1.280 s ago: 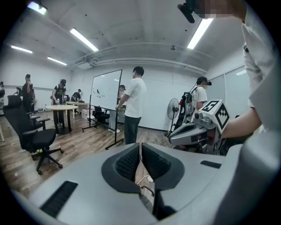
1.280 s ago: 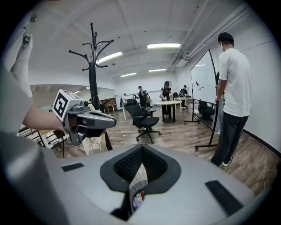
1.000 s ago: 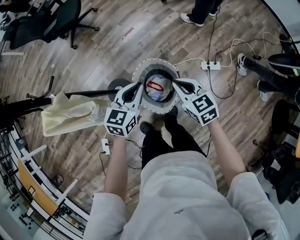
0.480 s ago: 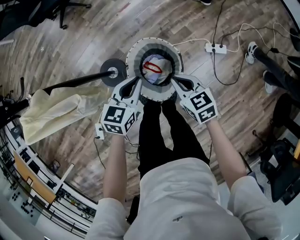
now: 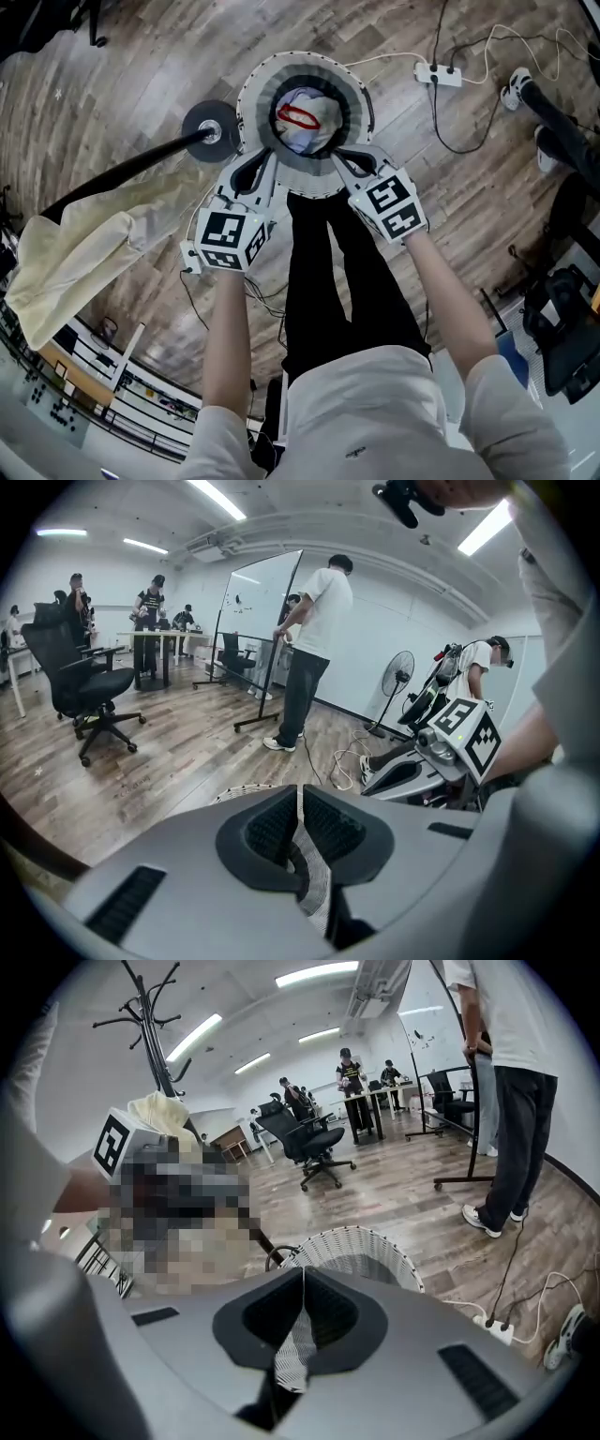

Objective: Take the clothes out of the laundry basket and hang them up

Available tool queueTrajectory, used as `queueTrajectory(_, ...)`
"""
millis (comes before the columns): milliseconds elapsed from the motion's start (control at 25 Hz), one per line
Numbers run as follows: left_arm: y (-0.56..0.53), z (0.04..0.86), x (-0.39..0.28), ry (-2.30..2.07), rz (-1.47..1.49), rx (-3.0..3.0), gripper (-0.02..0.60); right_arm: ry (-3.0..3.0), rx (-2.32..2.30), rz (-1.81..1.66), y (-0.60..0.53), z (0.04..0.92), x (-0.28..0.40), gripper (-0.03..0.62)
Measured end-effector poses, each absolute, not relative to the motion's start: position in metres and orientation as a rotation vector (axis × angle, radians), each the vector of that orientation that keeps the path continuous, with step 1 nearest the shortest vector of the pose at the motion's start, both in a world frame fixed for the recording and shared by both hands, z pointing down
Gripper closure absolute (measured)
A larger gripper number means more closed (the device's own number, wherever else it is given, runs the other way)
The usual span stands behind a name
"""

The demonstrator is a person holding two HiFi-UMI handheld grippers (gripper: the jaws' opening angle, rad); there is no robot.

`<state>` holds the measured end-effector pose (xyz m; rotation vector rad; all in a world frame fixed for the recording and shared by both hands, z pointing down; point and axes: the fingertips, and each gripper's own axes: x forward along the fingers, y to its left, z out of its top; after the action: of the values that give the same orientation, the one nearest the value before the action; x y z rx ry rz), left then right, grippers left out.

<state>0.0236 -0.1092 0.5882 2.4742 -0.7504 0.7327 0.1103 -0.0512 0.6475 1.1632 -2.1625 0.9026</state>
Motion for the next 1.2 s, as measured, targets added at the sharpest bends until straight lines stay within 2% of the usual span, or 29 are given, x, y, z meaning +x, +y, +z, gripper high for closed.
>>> queueTrajectory(240,-0.123,0.644,0.02,-0.752,0.752,2.448,0.548,-2.118,1.172,0.961,-0.06,0.697,0.1,0.572)
queueTrajectory(520,-0.134,0.7,0.024,-0.747,0.763,2.405,0.546,-2.061,1.168,1.052,-0.071,0.76,0.087,0.52)
queueTrajectory(720,-0.141,0.742,0.03,-0.678,0.778,2.397,0.495,-2.006,1.211,1.194,-0.084,0.811,0.08,0.496)
queueTrajectory(1200,-0.158,0.824,0.048,-0.672,0.8,2.292,0.48,-1.749,1.381,1.402,-0.093,0.928,0.096,0.454)
